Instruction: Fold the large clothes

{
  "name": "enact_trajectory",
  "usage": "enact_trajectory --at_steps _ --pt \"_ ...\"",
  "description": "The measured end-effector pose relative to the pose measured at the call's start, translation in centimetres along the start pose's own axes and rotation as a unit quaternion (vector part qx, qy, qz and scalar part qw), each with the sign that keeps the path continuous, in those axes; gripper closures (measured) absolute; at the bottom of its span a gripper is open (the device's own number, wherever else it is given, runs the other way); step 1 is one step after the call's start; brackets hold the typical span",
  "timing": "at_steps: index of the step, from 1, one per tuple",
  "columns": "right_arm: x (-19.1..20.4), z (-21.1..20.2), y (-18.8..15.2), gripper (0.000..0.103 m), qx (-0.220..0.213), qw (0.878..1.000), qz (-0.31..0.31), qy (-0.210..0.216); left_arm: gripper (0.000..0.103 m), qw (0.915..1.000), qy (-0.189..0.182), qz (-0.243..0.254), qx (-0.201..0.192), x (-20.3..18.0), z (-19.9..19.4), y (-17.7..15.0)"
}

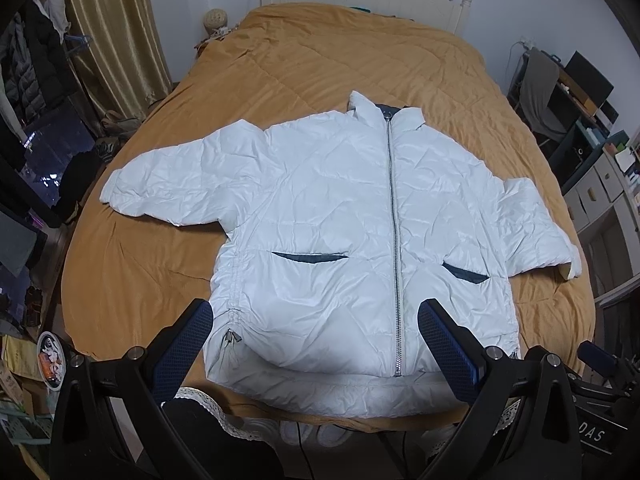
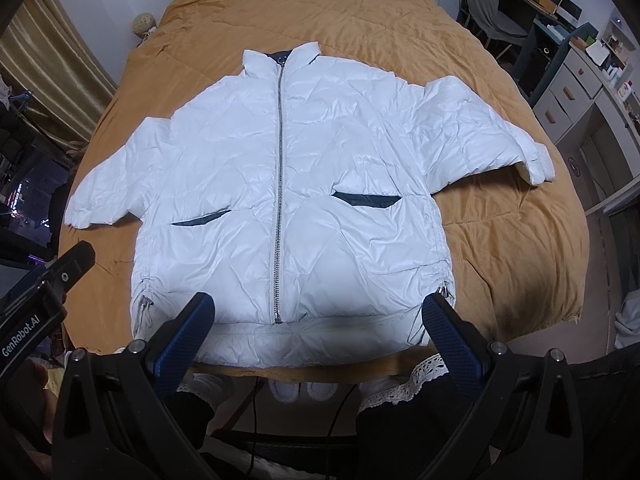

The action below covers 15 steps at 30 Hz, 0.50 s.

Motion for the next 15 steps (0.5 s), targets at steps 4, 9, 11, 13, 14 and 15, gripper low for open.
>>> enact_trajectory --at_steps 4,9,11,13,14,15 --pt "0.03 0.03 -0.06 0.0 0.0 1.0 0.0 0.0 0.0 1.0 0.0 0.0 -0.001 -0.03 0.0 -0.06" --pt "0.02 0.06 -0.07 0.0 0.002 1.0 0.0 -0.001 0.0 1.0 0.0 0.001 0.0 -0.03 -0.01 -0.05" --pt "0.08 0.24 -0.18 0.0 0.003 1.0 -0.001 -0.001 0.0 1.0 -0.001 0.001 0.0 -0.06 0.0 -0.07" --pt "0.16 0.29 -0.15 0.0 0.003 1.0 -0.002 -0.001 0.0 1.0 -0.001 0.001 0.001 -0.06 0.02 -0.12" --pt "0.16 0.32 -0.19 0.0 0.003 1.0 -0.002 -0.001 0.0 1.0 -0.001 0.001 0.001 -0.06 0.04 -0.18" --pt "0.21 0.35 -0.19 0.0 0.004 1.0 -0.002 -0.001 0.0 1.0 -0.001 0.0 0.001 -0.01 0.06 -0.23"
Point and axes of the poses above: each gripper's, at about its wrist camera, not at the fingertips, and z roughly the way its jaws point, x to its left, y to its top, the point moved 2 cm from there along z, roughly the way its jaws point, and after that the axes turned 3 degrees about -z, right-handed, at the moved point
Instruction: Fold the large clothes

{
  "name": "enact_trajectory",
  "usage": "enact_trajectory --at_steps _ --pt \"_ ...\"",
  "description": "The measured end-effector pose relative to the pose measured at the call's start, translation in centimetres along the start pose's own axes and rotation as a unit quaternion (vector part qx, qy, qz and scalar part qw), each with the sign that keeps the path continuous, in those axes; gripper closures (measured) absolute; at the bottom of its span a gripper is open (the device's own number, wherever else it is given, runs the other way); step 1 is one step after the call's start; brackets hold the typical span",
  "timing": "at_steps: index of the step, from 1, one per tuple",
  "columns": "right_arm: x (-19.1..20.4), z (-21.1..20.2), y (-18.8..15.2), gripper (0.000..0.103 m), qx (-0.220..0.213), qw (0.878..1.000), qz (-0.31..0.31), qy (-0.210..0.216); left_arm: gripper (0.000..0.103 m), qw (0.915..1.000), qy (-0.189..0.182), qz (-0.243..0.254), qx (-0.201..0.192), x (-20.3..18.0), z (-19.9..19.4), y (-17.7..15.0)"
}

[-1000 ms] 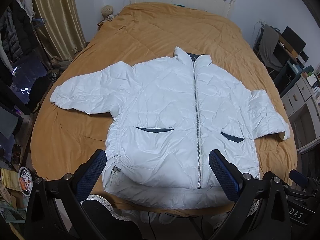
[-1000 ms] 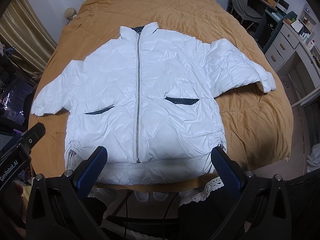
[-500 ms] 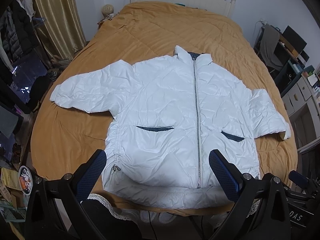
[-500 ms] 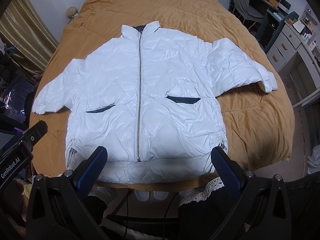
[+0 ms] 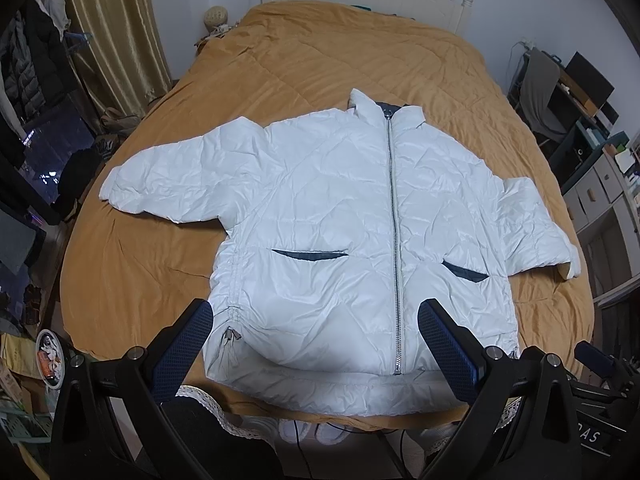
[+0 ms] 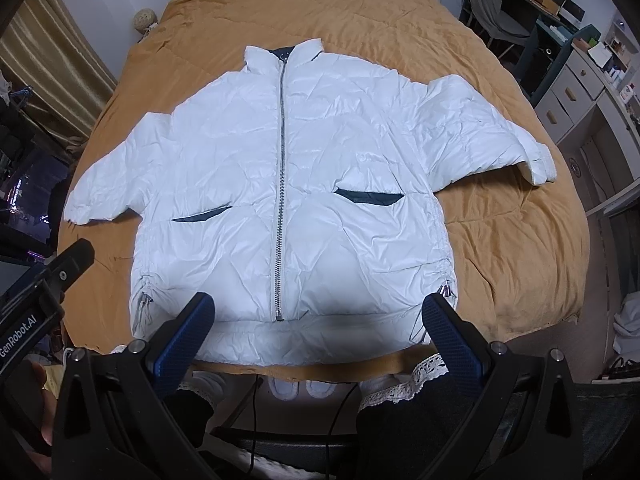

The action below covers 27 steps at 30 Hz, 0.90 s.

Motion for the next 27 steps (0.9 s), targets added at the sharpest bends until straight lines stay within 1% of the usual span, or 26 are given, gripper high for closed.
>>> enact_trajectory --at_steps 27 --pt "0.55 0.5 -0.25 0.0 0.009 1.0 -0.004 0.001 0.0 1.0 -0.003 -0.005 0.005 0.26 0.23 -0.73"
Point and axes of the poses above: each gripper's, at about its wrist camera, not at the fingertips, and z roughly the way its jaws point, x to its left, y to its top, the point moved 2 cm from there along z, roughly the way its jaws point, and after that the axes turned 3 degrees about -z, right-handed, at the moved point
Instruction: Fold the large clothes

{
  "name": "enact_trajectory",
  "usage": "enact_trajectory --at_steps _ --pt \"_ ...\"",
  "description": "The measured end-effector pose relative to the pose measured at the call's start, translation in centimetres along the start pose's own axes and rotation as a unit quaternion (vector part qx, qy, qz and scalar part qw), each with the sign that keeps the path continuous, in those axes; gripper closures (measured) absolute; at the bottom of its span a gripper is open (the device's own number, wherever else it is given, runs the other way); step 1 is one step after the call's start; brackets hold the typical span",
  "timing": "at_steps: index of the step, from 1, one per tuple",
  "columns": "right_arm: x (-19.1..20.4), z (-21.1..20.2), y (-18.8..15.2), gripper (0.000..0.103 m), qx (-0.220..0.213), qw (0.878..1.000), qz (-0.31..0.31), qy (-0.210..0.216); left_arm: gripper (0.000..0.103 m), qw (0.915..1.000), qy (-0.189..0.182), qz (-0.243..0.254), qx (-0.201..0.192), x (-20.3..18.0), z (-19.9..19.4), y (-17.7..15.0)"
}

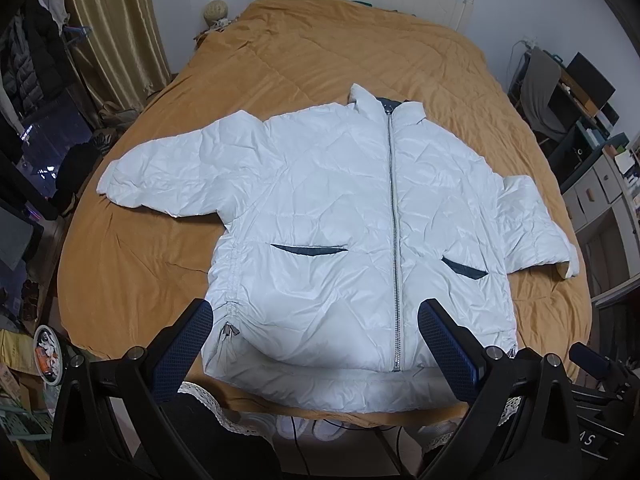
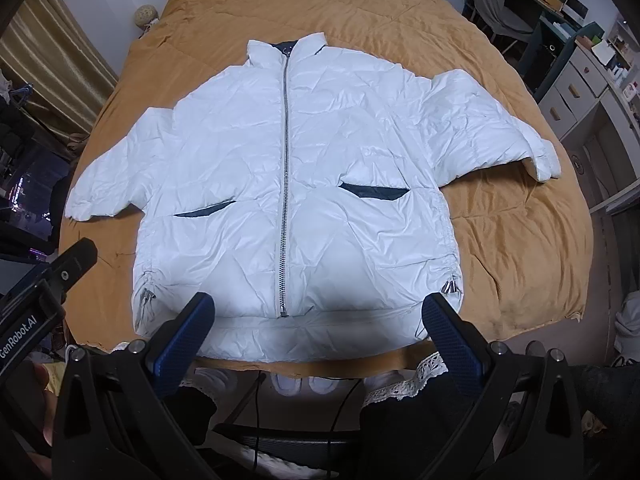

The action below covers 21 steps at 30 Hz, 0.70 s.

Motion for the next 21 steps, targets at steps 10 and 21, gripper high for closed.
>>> enact_trajectory --at_steps 10,21 --pt "0.5 -0.1 0.1 0.0 0.002 1.0 0.001 0.004 0.0 1.0 -0.003 -0.005 0.007 0.1 0.2 -0.2" --pt "0.7 -0.1 0.3 0.0 0.01 1.0 -0.001 0.009 0.0 0.9998 -0.005 -0.013 0.017 1.2 0.4 0.6"
Point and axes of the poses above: each gripper's, at about its wrist camera, not at the fingertips, and z roughly the way its jaws point, x to its left, y to its top, the point moved 2 cm from there along z, roughly the way its jaws point, and after that the axes turned 3 degrees about -z, right-handed, at the moved point
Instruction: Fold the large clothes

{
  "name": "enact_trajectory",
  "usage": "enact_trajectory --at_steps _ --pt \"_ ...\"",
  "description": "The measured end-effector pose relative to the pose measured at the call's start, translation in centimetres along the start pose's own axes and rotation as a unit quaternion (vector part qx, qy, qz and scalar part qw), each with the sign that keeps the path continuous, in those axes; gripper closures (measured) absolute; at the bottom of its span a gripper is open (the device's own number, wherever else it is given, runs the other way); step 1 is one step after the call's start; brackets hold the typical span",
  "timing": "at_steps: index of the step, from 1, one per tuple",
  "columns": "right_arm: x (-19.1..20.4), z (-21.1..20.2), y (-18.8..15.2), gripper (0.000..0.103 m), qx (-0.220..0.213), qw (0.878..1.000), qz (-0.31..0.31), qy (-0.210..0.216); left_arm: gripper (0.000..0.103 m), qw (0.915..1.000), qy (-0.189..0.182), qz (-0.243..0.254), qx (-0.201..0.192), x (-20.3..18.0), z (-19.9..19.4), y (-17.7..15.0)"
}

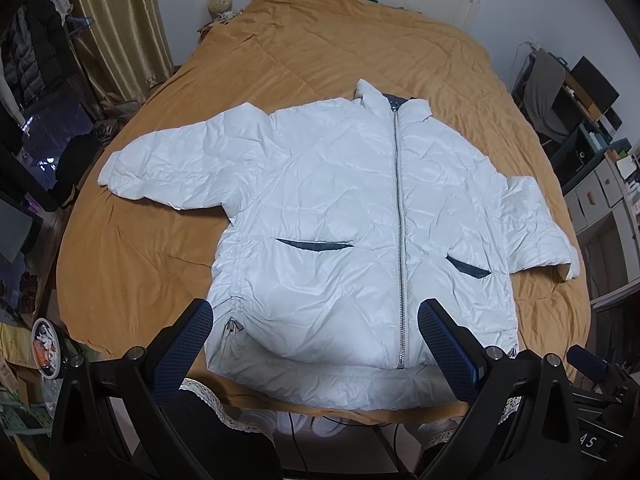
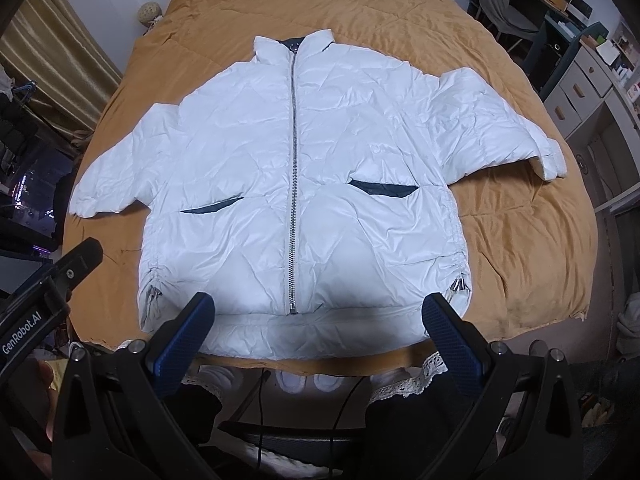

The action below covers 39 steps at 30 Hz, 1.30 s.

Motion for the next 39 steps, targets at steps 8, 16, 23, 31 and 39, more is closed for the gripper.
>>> enact_trajectory --at_steps 8,16,23,31,39 --pt "0.3 0.2 -0.1 0.0 0.003 1.0 0.0 0.002 0.0 1.0 -0.001 0.0 0.002 0.2 0.0 0.1" --pt "0.8 0.4 0.1 0.0 0.007 1.0 0.001 0.005 0.0 0.9998 -0.007 -0.01 0.016 1.7 0.5 0.1" --pt "1.7 1.0 0.3 0.0 0.016 1.0 -0.005 0.001 0.0 0.9947 -0.086 -0.014 0.053 6.1 2.4 2.8" --pt "0.9 2.6 0.4 0.0 0.045 0.999 -0.002 -0.01 0.0 0.9614 -0.16 -0.223 -0.023 28.7 13.5 8.8" --pt "-0.4 4.1 1.7 0.0 0.061 0.997 0.024 -0.046 0.002 0.911 -0.226 -0.344 -0.034 40.1 28.5 9.5"
Point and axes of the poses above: each gripper's, at about its wrist camera, not at the fingertips, and z roughly the way its jaws point, x to its left, y to its top, the point moved 2 cm from there along z, roughly the way its jaws point, and after that the axes turned 3 degrees about -z, right-handed, at the moved point
